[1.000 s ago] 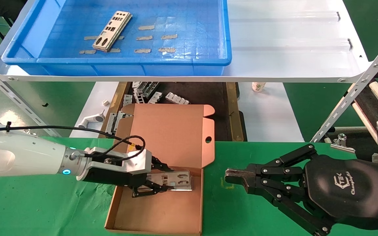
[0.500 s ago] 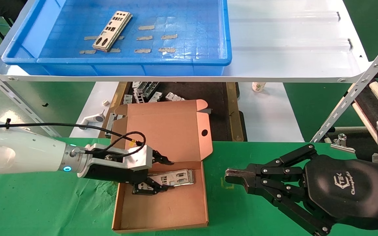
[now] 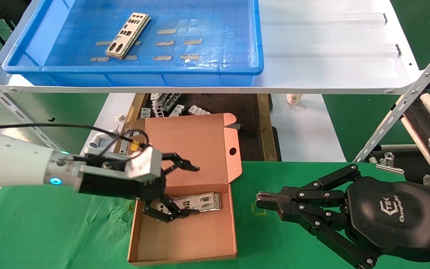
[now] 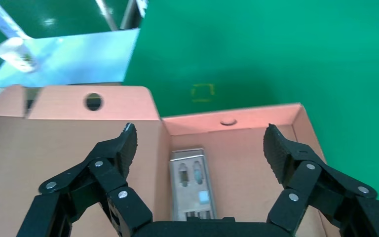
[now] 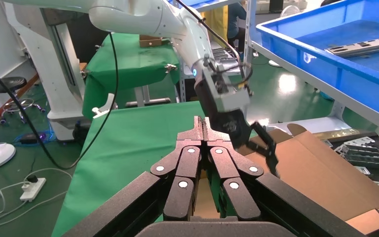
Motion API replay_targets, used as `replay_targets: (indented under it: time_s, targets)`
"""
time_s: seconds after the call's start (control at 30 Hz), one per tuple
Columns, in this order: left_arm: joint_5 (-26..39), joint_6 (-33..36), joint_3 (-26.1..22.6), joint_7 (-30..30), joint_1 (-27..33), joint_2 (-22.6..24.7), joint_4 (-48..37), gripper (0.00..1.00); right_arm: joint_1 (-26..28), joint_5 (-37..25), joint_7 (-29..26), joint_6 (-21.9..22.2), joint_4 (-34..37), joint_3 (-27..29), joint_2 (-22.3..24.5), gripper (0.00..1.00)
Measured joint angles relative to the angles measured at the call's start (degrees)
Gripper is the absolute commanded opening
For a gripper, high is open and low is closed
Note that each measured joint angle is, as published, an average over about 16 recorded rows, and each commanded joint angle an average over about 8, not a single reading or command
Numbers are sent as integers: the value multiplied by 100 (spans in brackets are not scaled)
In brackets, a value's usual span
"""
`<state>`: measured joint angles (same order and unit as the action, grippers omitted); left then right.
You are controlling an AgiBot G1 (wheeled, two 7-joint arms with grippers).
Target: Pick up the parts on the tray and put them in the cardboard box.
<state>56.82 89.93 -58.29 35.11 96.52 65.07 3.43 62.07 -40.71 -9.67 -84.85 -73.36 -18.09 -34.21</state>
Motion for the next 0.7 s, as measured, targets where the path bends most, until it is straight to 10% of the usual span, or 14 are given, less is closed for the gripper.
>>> replay_targets:
  time_s: [0.1,0.33,0.7]
  targets:
    - [-81,80,106,-128,-31,-116,136,100,0,0,0,0,0,-1,0,13]
    - [-241,95,453,-532,-282,-405,700,100,0,1,1,1,0,-2,1,96]
    - [-490,-6,1210,-1344,-923,-920,1958,100,1,3,2,2,0,-4,2,100]
